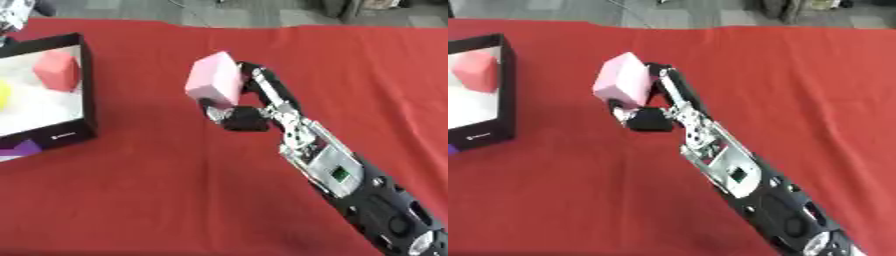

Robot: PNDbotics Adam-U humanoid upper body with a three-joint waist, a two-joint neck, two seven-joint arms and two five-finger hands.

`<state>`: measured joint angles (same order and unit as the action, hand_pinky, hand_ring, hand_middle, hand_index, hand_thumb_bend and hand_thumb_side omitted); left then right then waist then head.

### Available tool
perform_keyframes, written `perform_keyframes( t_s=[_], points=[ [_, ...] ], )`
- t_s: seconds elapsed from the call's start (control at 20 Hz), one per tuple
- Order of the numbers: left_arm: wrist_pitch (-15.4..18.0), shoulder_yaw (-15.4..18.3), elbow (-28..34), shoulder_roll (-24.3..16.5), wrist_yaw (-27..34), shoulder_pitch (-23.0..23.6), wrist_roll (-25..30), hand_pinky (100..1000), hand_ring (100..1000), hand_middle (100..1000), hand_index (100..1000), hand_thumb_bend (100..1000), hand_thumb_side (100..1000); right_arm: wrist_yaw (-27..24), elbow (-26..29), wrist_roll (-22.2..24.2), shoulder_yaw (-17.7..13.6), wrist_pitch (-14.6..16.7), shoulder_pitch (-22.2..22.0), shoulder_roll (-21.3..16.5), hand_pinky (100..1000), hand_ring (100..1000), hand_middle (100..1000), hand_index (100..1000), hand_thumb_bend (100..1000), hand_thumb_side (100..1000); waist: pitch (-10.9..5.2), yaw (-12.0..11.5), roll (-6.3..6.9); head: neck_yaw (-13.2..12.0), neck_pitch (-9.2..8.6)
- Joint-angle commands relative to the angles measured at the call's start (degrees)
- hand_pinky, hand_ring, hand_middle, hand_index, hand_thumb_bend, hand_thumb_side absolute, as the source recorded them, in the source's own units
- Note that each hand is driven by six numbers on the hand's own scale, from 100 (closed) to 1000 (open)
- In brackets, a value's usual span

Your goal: Pick up the objects with one hand, pass them to the other hand, and then place them into the box on the other side of the table.

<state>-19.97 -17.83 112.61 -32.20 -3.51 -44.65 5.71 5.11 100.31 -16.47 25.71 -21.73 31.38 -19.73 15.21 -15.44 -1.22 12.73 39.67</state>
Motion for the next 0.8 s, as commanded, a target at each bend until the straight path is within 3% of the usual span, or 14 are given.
perform_keyframes(
  t_s=[0.05,0.4,0.8],
  points=[
    [-1.61,-1.75,1.34,-2.29,-1.19,-2.98,6.02,818,611,746,751,100,651,-1.83,-0.46,-1.36,0.81,3.66,0.18,0.86,773,498,404,559,100,250,-1.49,0.05,0.41,-0.2,0.26],
    [-6.27,-7.4,1.68,-2.73,-5.36,-8.78,18.19,834,677,776,786,102,671,-3.2,-2.36,-2.25,1.9,11.96,-0.6,1.9,775,493,399,554,100,265,-1.72,0.08,0.9,-0.47,0.58],
    [-10.55,-11.56,0.81,-1.08,-13.27,-13.5,30.07,856,752,805,826,204,674,-0.56,-3.14,-1.47,3.32,16.05,-0.75,2.54,774,493,398,553,100,232,-1.94,-0.22,1.36,-0.67,0.88]
  ],
)
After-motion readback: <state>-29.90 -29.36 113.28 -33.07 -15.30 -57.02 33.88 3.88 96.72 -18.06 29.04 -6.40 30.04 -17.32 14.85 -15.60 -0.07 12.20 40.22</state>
